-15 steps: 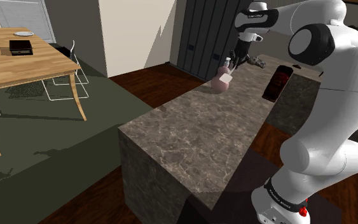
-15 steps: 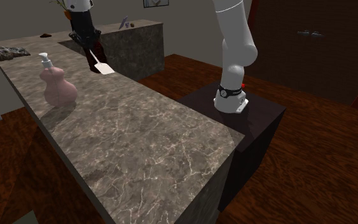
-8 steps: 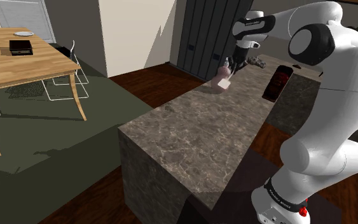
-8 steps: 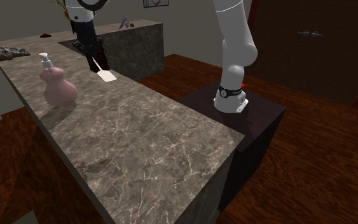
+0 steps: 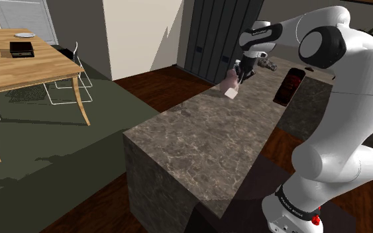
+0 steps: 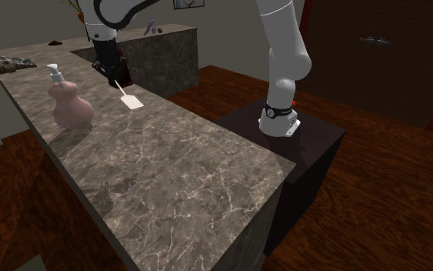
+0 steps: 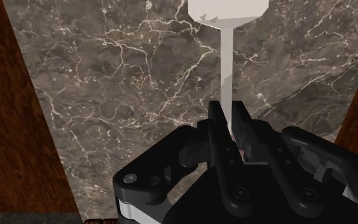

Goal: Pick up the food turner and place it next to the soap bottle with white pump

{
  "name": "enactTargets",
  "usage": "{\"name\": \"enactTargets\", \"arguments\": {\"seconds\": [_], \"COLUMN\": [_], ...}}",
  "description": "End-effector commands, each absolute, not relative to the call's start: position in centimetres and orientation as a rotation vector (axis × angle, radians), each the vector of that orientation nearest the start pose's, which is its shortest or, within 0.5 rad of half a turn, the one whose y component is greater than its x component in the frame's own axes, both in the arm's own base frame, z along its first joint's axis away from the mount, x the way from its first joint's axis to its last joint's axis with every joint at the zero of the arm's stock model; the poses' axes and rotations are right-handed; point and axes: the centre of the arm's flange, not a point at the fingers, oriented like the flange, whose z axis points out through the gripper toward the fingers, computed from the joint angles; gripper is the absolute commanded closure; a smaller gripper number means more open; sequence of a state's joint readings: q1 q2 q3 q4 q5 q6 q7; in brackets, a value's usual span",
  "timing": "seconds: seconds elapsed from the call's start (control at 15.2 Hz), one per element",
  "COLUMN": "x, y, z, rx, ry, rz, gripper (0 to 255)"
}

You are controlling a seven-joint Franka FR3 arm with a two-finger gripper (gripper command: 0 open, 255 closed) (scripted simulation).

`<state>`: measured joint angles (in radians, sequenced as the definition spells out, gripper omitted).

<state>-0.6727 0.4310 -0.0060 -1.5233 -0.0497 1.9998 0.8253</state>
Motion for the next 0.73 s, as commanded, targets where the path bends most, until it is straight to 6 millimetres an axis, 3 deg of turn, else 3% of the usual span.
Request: {"name": "enactTargets", "arguments": {"seconds": [0.0, 0.66], "x": [53.3, 53.3], "y": [-43.3, -43.3], "z": [40.6, 35.3], "rx": [-2.348, -2.348], "ry": [2.152, 2.152], "rz": [-0.079, -0.079], "gripper": [255, 255]}}
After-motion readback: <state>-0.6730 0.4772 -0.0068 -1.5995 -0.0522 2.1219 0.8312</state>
